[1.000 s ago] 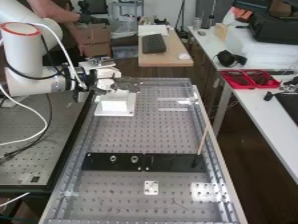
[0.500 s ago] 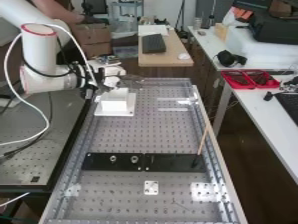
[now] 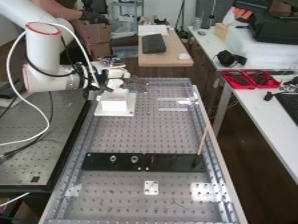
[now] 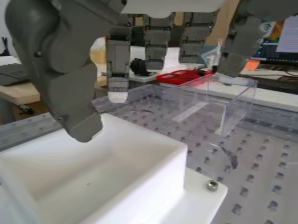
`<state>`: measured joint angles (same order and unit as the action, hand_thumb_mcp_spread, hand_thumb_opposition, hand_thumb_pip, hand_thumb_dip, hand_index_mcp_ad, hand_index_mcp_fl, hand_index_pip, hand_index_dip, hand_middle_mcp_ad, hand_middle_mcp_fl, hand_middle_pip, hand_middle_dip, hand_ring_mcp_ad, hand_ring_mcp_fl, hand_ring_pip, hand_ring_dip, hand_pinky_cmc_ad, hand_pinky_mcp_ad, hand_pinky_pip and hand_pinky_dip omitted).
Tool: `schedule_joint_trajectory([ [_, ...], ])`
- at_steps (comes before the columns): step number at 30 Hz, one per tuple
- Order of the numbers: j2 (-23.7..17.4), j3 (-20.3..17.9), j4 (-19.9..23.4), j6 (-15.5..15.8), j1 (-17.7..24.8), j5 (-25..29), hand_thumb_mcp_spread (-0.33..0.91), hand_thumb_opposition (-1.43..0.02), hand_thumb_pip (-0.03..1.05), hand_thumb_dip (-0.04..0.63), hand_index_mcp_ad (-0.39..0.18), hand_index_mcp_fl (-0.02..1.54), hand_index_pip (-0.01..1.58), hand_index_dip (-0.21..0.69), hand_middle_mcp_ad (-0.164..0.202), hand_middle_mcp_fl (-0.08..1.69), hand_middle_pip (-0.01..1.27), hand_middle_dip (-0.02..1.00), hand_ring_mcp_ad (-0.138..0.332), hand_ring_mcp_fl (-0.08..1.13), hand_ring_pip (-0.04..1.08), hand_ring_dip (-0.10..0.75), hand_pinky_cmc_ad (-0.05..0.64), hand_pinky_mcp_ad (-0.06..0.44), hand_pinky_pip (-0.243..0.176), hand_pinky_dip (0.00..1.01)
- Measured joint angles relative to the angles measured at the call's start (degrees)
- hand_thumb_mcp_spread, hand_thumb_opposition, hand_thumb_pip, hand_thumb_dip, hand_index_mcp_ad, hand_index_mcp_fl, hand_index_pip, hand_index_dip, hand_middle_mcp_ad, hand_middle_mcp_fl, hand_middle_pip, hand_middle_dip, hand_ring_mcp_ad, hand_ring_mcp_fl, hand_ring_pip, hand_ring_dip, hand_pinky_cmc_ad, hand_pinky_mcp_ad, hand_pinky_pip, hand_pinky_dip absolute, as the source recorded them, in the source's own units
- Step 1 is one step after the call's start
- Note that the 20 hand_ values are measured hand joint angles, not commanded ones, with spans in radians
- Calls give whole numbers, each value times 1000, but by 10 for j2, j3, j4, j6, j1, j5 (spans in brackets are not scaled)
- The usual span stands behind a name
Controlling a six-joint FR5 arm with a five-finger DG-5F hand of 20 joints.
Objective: Grab the smaller nut and place it in the white container
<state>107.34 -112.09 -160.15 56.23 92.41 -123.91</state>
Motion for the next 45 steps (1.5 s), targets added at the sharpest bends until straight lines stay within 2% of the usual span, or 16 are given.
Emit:
schedule_joint_trajectory([
  [7,-51,5,11,-59,-43,27,363,-798,670,220,-155,-7,948,248,26,16,129,239,105,0,87,127,353,291,-12,178],
  [9,-68,7,11,-69,-57,42,361,-791,719,220,-154,-10,944,244,24,16,129,239,105,0,87,127,356,291,-12,178],
  [14,-114,18,-7,-97,-95,103,351,-791,719,218,-155,-10,925,232,30,33,129,239,105,0,86,127,356,291,-30,176],
  [20,-139,32,-29,-127,-122,158,346,-789,710,206,-162,-10,862,232,30,33,126,239,112,0,86,127,356,291,-30,178],
  [26,-162,45,-44,-146,-146,230,332,-775,700,204,-152,-7,689,232,37,33,126,237,113,0,87,127,358,291,-30,178],
  [29,-171,46,-46,-148,-151,248,328,-773,700,204,-152,-10,648,232,37,33,126,237,113,0,87,127,358,295,-31,194],
  [37,-172,55,-61,-158,-156,253,318,-775,700,204,-152,-5,592,232,33,33,126,237,113,0,87,127,358,295,-42,216],
  [45,-174,66,-76,-144,-154,254,321,-761,682,208,-140,-7,494,232,33,33,126,237,112,0,87,127,354,295,-45,216],
])
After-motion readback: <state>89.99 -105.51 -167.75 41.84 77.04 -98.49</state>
